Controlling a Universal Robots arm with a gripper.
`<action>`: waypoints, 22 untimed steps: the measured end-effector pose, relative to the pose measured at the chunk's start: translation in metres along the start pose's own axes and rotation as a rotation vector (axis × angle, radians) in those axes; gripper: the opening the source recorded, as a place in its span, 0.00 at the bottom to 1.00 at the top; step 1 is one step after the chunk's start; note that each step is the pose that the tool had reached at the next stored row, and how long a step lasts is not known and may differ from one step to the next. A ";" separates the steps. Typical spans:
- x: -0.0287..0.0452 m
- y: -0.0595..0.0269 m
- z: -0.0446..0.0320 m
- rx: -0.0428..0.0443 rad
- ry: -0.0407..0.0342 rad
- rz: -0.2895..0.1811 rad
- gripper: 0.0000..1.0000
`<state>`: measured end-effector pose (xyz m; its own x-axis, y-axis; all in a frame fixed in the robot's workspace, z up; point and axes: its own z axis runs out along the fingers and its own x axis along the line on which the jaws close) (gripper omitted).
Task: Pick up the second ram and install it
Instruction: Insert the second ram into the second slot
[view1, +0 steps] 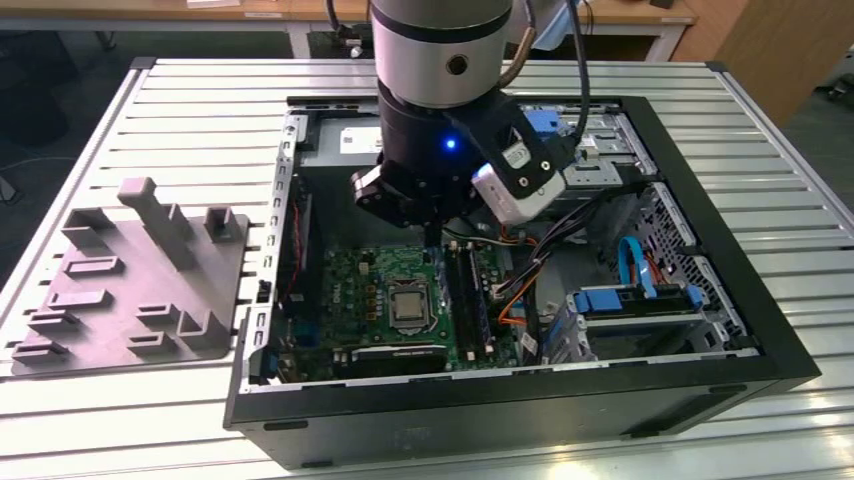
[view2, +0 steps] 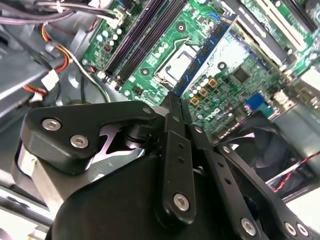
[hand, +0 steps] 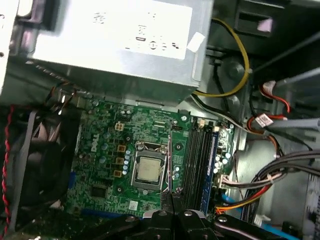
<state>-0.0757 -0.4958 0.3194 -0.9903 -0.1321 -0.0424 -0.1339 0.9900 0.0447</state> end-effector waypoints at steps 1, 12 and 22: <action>0.0000 0.0000 0.0001 0.0008 -0.0009 0.019 0.11; -0.0001 0.0009 0.0015 0.0068 -0.0070 0.157 0.11; -0.0035 0.0024 0.0108 0.0067 -0.0070 0.157 0.11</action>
<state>-0.0721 -0.4925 0.3088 -0.9988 0.0244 -0.0423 0.0225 0.9987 0.0447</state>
